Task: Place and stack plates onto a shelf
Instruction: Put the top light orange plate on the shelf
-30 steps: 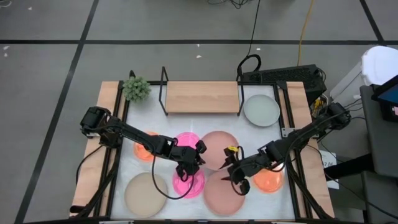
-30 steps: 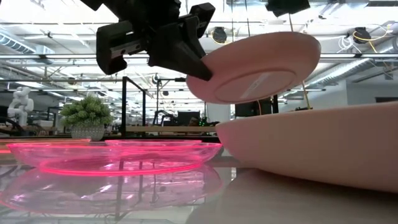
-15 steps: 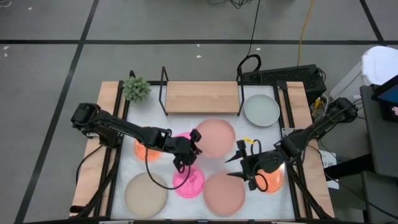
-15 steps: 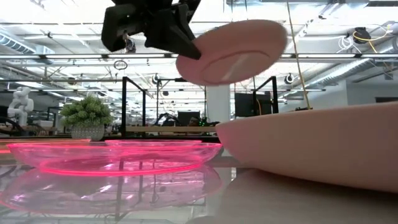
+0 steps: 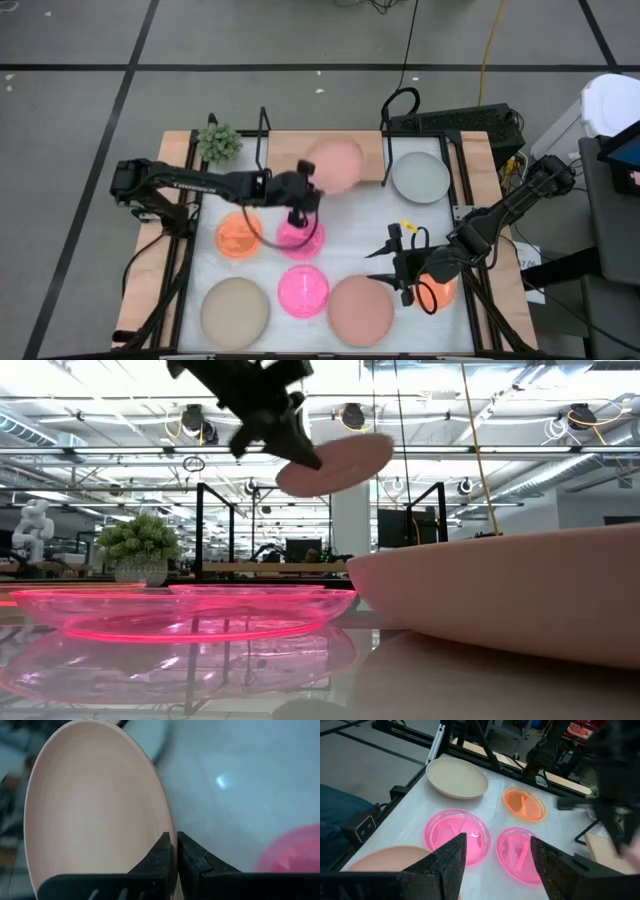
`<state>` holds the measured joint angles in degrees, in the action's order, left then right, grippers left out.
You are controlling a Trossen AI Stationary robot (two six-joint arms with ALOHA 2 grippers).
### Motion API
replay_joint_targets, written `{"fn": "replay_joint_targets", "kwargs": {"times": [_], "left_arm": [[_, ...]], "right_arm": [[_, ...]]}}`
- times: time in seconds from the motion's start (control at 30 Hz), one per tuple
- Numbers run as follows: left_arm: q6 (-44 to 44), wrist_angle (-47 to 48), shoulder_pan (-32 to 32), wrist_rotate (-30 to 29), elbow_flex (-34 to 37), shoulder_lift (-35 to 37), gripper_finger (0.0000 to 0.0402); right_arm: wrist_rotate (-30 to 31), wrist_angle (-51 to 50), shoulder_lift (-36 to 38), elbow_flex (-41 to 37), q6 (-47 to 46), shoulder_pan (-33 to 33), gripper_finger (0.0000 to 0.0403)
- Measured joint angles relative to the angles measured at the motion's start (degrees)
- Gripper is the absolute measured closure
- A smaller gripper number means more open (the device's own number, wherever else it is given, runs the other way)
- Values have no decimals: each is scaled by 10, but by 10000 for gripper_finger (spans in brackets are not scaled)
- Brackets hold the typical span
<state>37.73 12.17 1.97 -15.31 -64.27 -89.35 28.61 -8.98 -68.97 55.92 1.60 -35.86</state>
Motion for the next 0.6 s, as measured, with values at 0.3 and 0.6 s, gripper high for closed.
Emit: {"fn": "replay_joint_targets", "kwargs": {"times": [0.3,0.6], "left_arm": [[-78,29,77,-15,0,-2,389],[-163,81,109,-38,0,-3,389]], "right_arm": [[2,6,0,-15,10,1,202],[2,14,0,-24,6,21,202]]}}
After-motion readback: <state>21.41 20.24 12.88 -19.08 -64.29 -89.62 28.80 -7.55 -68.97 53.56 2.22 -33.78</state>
